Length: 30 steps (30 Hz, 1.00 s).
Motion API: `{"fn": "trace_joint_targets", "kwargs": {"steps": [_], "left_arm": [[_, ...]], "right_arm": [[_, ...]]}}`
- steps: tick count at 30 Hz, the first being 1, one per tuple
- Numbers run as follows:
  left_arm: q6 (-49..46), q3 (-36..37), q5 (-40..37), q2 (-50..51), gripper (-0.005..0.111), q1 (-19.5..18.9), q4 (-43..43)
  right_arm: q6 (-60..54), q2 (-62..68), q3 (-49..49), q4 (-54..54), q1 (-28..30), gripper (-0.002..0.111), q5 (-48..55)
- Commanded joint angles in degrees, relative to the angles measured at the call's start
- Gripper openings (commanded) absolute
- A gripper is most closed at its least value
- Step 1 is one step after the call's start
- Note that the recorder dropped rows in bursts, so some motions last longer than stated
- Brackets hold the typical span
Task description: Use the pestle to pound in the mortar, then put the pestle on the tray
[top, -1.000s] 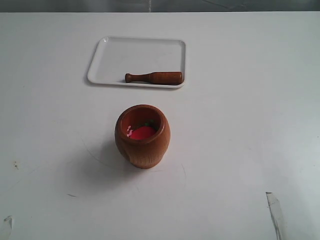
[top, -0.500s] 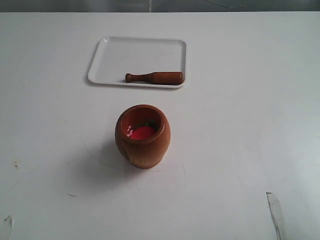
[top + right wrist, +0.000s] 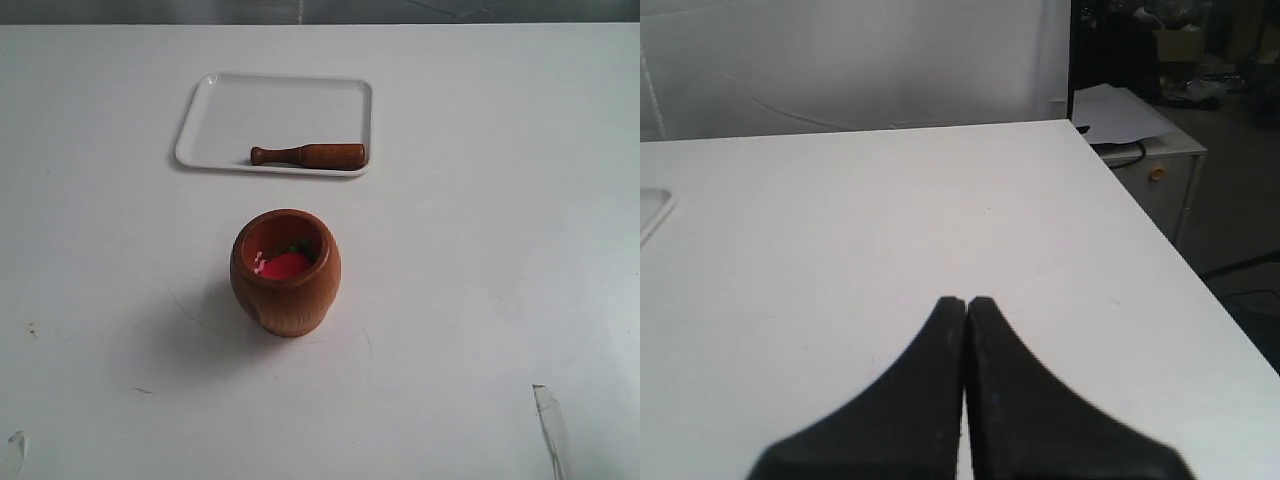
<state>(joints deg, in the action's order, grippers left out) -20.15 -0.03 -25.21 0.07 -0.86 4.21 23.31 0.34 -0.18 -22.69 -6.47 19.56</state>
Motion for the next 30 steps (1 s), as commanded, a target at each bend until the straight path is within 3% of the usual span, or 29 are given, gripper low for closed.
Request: {"fn": "trace_joint_targets", "kwargs": {"steps": [1, 5, 10, 14, 19, 30], "left_arm": [[0.5, 0.0, 0.2, -0.1, 0.0, 0.4, -0.4], [0.5, 0.0, 0.2, -0.1, 0.0, 0.4, -0.4], [0.5, 0.0, 0.2, -0.1, 0.0, 0.4, -0.4], [0.5, 0.0, 0.2, -0.1, 0.0, 0.4, -0.4], [0.5, 0.0, 0.2, -0.1, 0.0, 0.4, -0.4], [0.5, 0.0, 0.2, -0.1, 0.0, 0.4, -0.4]], "right_arm": [[-0.4, -0.3, 0.2, -0.6, -0.4, 0.0, 0.1], [0.8, -0.3, 0.2, 0.0, -0.4, 0.0, 0.0], [2.7, -0.3, 0.2, 9.4, -2.3, 0.0, 0.0], [-3.4, -0.3, 0.2, 9.5, -6.1, 0.0, 0.0], [-8.3, -0.3, 0.2, 9.8, -6.7, 0.0, 0.2], [-8.1, -0.3, 0.2, 9.9, -6.7, 0.0, 0.2]]}}
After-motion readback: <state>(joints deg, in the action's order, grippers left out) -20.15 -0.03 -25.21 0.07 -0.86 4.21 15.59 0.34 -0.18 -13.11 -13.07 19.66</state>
